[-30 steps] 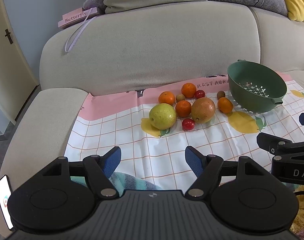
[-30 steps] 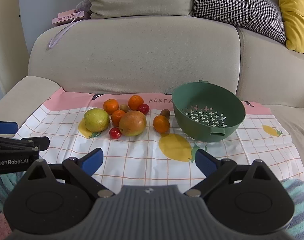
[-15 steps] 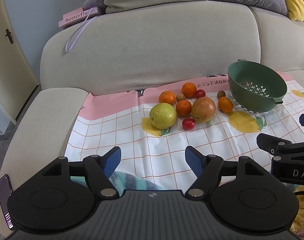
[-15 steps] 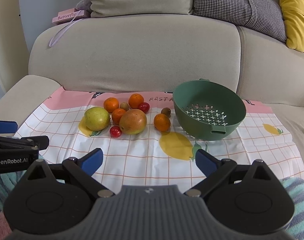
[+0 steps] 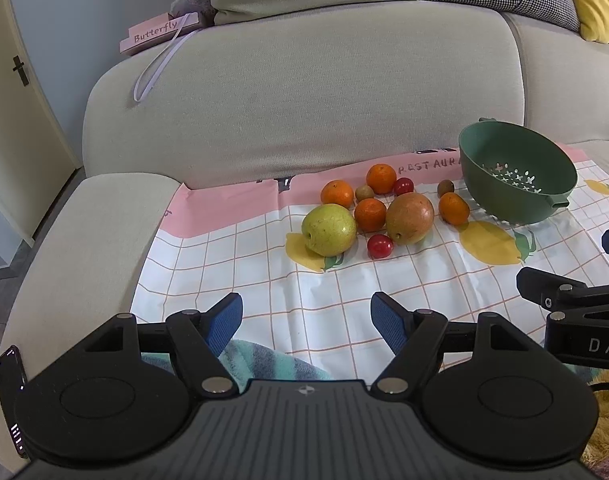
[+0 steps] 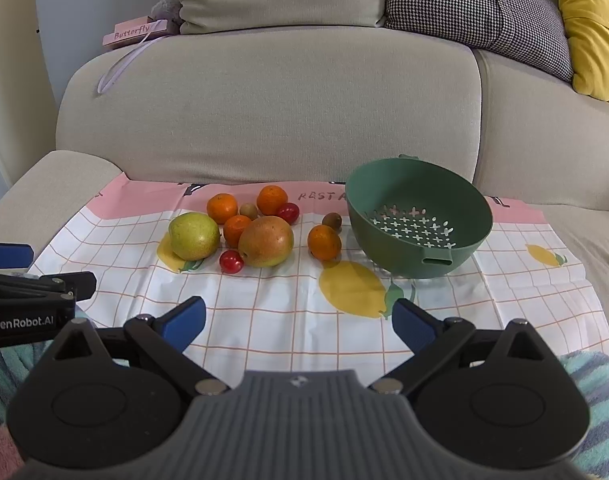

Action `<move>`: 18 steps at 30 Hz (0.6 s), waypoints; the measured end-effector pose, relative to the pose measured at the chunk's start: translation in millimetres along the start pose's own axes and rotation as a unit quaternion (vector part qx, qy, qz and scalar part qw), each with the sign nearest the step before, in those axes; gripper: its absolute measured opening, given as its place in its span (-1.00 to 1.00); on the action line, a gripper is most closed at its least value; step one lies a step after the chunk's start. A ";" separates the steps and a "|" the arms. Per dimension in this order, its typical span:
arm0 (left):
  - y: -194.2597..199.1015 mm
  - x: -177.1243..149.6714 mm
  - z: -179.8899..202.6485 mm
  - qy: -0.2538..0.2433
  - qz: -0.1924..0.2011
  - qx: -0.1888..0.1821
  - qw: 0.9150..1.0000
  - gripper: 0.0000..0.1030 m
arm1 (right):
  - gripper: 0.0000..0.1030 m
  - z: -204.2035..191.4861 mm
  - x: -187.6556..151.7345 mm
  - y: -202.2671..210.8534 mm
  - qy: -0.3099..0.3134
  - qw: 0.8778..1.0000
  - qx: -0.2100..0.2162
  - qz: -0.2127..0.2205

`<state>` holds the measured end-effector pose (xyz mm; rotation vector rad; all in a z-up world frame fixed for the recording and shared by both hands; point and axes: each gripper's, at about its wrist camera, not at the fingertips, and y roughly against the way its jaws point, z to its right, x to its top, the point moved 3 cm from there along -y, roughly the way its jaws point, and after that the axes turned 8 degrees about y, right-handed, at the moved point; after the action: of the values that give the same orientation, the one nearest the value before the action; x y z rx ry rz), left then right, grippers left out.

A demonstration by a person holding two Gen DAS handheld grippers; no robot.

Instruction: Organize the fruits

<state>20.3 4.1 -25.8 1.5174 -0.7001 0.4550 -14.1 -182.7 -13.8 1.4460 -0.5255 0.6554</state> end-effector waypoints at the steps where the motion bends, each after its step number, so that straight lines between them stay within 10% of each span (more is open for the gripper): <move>1: 0.0 0.0 0.0 0.000 0.000 0.000 1.000 0.68 | 0.87 -0.1 -0.3 -0.1 0.000 1.000 0.000 -0.001; 18: -0.1 -4.8 -1.7 -0.003 -0.001 0.003 1.000 0.68 | 0.92 -1.0 -0.9 -3.7 -0.006 1.000 0.001 -0.009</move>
<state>17.1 6.4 -28.9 1.5243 -0.7022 0.4522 -12.2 -181.8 -17.3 1.4560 -0.5208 0.6339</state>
